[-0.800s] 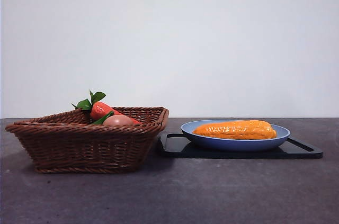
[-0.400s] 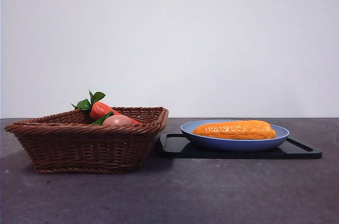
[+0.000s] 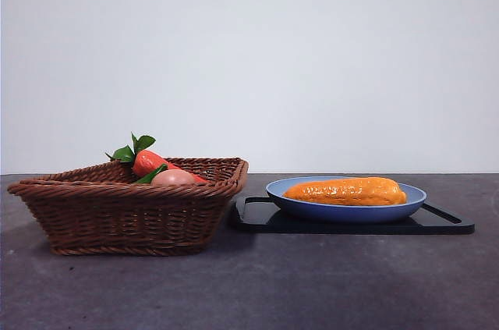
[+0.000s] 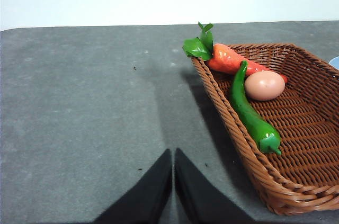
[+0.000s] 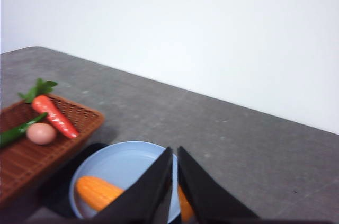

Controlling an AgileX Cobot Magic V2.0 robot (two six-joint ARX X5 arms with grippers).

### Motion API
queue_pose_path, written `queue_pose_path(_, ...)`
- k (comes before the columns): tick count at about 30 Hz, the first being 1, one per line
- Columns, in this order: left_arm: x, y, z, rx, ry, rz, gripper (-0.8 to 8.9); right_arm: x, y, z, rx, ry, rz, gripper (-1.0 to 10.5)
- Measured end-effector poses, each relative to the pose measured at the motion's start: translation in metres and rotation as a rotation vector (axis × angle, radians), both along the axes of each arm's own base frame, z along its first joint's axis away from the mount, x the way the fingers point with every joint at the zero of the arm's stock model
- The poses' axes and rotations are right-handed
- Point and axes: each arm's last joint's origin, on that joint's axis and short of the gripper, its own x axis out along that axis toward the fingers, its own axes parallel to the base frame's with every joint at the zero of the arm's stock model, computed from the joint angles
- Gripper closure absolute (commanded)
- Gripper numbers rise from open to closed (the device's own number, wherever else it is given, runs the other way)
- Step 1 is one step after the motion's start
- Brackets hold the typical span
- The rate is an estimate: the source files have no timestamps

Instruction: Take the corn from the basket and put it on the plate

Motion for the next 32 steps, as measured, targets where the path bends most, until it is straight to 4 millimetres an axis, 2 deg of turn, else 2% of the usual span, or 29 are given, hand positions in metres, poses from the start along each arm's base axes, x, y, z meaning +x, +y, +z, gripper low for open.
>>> queue_pose_path(4, 0.000, 0.000, 0.000, 0.000, 0.000, 0.000, 8.07, -0.005, -0.002, -0.043, 0.023, -0.034, -0.043, 9.5)
queue_pose_path(7, 0.000, 0.000, 0.000, 0.000, 0.000, 0.000, 8.07, -0.007, -0.002, -0.068, 0.046, -0.038, -0.069, 9.5)
queue_pose_path(13, 0.000, 0.000, 0.000, -0.001, 0.000, 0.000, 8.07, -0.008, -0.003, -0.106, 0.095, -0.004, -0.130, 9.5)
queue_pose_path(20, 0.000, 0.000, 0.000, -0.002, 0.000, 0.000, 8.07, -0.008, -0.005, -0.130, 0.128, 0.014, -0.182, 9.5)
queue_pose_path(32, 0.000, 0.000, 0.000, -0.002, 0.000, 0.000, 8.07, -0.009, -0.006, -0.141, 0.137, 0.131, -0.216, 9.5)
